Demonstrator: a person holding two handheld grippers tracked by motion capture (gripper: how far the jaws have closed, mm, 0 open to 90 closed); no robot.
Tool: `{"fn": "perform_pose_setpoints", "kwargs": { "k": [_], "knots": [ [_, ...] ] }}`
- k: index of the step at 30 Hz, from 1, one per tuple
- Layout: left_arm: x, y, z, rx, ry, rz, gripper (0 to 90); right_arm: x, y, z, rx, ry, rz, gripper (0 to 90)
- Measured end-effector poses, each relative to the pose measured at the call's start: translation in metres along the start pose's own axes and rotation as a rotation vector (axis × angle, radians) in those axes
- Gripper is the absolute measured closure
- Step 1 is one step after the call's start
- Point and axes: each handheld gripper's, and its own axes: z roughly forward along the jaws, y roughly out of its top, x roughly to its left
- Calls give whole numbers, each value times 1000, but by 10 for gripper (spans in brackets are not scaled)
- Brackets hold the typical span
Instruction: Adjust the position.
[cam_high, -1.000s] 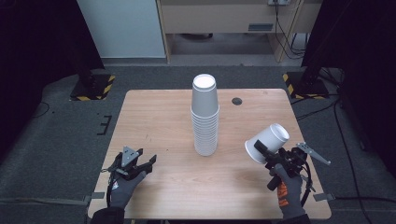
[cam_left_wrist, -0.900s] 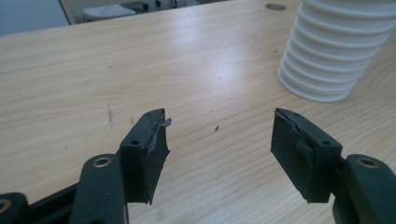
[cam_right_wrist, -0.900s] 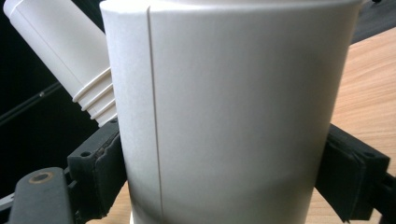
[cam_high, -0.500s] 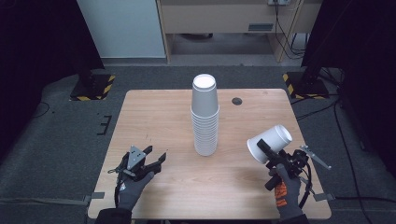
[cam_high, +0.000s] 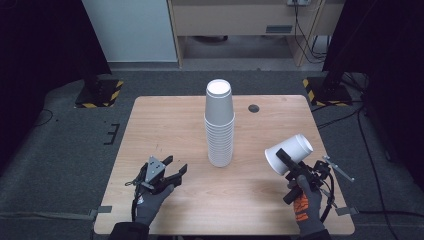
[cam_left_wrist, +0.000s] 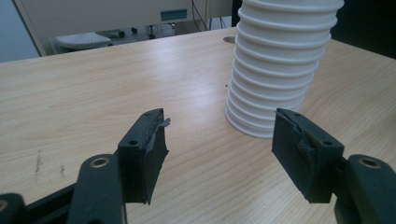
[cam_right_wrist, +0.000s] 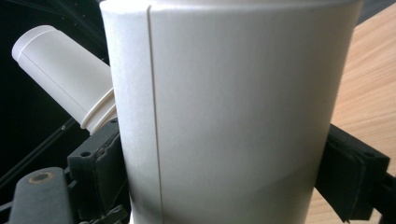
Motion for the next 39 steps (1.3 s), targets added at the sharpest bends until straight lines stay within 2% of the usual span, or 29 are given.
{"fn": "perform_pose_setpoints", "kwargs": {
  "k": [7, 18, 25, 30, 39],
  "knots": [
    [-9, 14, 0, -58, -26, 20, 350, 2, -4, 3, 4, 4, 0, 147],
    [-28, 34, 4, -127, -109, 72, 362, 0, -1, 4, -18, 17, 5, 147],
    [-41, 40, 17, -139, -160, 77, 376, 0, -1, 5, -10, 23, 12, 147],
    [-54, 42, 26, -138, -183, 103, 388, -1, 0, 5, -11, 26, 21, 147],
    [-74, 47, 39, -148, -222, 117, 412, -2, 1, 4, -18, 33, 30, 147]
  ]
}}
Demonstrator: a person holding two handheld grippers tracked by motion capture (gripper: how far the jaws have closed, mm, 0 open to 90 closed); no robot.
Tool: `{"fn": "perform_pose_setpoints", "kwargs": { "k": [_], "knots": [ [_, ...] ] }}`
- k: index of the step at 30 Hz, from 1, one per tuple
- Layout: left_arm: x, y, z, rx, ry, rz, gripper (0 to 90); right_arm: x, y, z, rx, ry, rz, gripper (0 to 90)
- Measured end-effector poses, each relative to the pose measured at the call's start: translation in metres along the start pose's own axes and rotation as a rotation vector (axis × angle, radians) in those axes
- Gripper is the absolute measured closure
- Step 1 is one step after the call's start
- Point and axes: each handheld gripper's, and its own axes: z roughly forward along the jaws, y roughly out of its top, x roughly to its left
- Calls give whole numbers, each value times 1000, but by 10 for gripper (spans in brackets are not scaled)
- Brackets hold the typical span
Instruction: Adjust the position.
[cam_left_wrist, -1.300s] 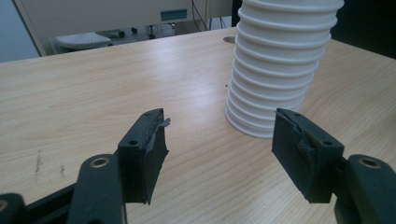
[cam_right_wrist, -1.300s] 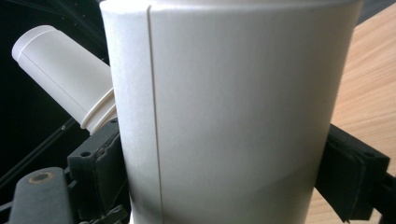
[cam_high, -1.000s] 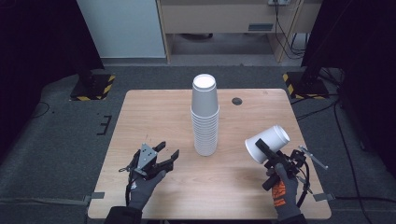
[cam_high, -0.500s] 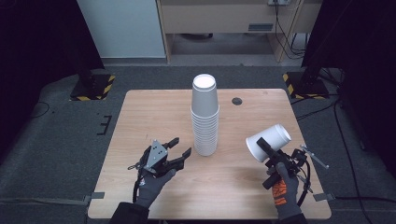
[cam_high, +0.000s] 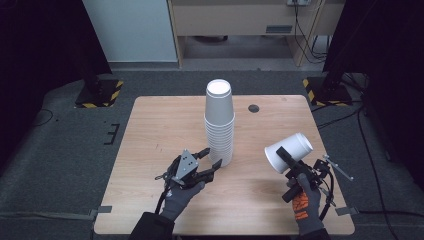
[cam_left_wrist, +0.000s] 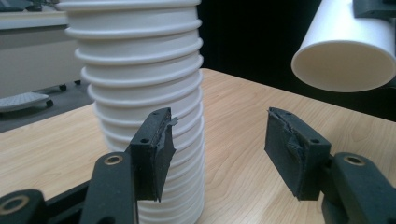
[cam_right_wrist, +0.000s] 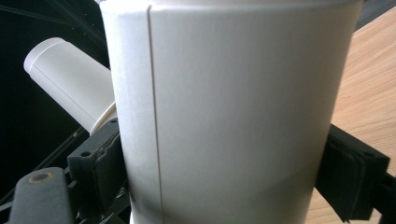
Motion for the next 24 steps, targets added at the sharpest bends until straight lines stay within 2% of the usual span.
{"fn": "perform_pose_setpoints", "kwargs": {
  "k": [17, 24],
  "knots": [
    [-19, 4, 28, -16, -56, 24, 421, 1, -1, 1, 1, 10, 15, 147],
    [-27, 8, 41, -25, -76, 48, 425, 2, -2, 2, 9, 17, 24, 147]
  ]
}}
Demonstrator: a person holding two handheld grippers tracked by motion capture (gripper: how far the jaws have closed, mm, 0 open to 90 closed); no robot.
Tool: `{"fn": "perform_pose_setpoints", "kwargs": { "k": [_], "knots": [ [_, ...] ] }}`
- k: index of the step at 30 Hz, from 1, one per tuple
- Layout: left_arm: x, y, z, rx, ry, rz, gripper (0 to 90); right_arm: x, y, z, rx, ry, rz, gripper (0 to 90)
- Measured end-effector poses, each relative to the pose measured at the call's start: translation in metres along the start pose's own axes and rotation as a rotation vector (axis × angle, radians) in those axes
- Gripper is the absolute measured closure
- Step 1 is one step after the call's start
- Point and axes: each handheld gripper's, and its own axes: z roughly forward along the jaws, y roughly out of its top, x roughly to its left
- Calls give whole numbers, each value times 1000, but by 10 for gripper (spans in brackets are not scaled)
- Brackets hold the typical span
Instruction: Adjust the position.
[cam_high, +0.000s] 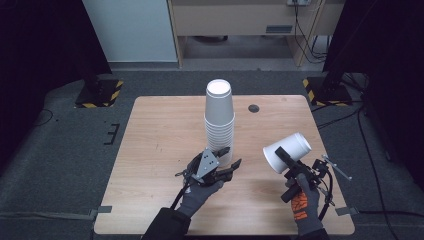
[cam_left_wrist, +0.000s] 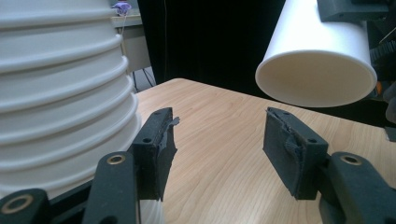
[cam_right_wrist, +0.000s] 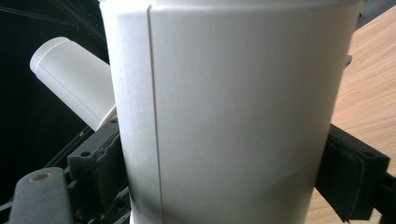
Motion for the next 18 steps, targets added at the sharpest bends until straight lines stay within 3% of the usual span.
{"fn": "perform_pose_setpoints", "kwargs": {
  "k": [8, 18],
  "knots": [
    [-5, 1, 16, -18, -22, -14, 426, -1, 0, 0, 0, 2, 0, 147],
    [-13, 4, 35, -19, -50, 2, 424, 0, -1, 1, 6, 7, 3, 147]
  ]
}}
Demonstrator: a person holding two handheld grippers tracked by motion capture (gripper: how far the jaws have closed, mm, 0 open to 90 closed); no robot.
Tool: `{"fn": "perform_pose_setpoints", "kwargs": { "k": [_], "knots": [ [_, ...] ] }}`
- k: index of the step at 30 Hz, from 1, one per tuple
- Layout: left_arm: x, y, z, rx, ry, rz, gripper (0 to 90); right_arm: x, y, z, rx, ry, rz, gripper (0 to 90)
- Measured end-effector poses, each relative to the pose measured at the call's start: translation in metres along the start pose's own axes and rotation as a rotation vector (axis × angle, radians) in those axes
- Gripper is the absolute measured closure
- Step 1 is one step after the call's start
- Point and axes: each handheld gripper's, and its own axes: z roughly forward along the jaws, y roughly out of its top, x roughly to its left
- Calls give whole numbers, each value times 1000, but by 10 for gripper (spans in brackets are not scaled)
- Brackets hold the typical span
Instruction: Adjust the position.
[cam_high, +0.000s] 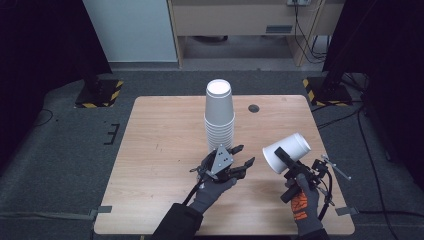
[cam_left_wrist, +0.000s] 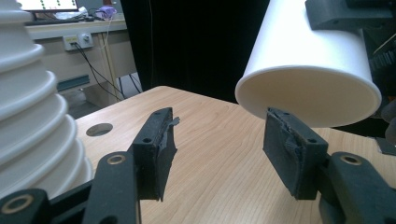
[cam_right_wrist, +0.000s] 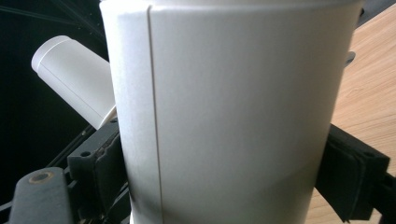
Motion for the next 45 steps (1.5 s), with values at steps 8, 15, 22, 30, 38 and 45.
{"fn": "perform_pose_setpoints", "kwargs": {
  "k": [8, 15, 22, 30, 38, 45],
  "knots": [
    [-4, 1, 14, -15, -16, -2, 420, 0, -1, 1, 9, 5, 12, 146],
    [-8, -1, 25, -22, -24, -1, 416, 2, -1, 1, 9, 16, 12, 146],
    [-9, -2, 34, -46, -25, -16, 417, 2, -3, 3, 20, 15, 11, 146],
    [-11, -4, 44, -61, -28, -31, 428, 2, -4, 4, 34, 22, 12, 146],
    [-11, -6, 49, -75, -32, -25, 472, 2, -8, 7, 57, 26, 14, 145],
    [-11, -8, 53, -83, -37, -21, 551, 2, -10, 8, 69, 35, 22, 145]
  ]
}}
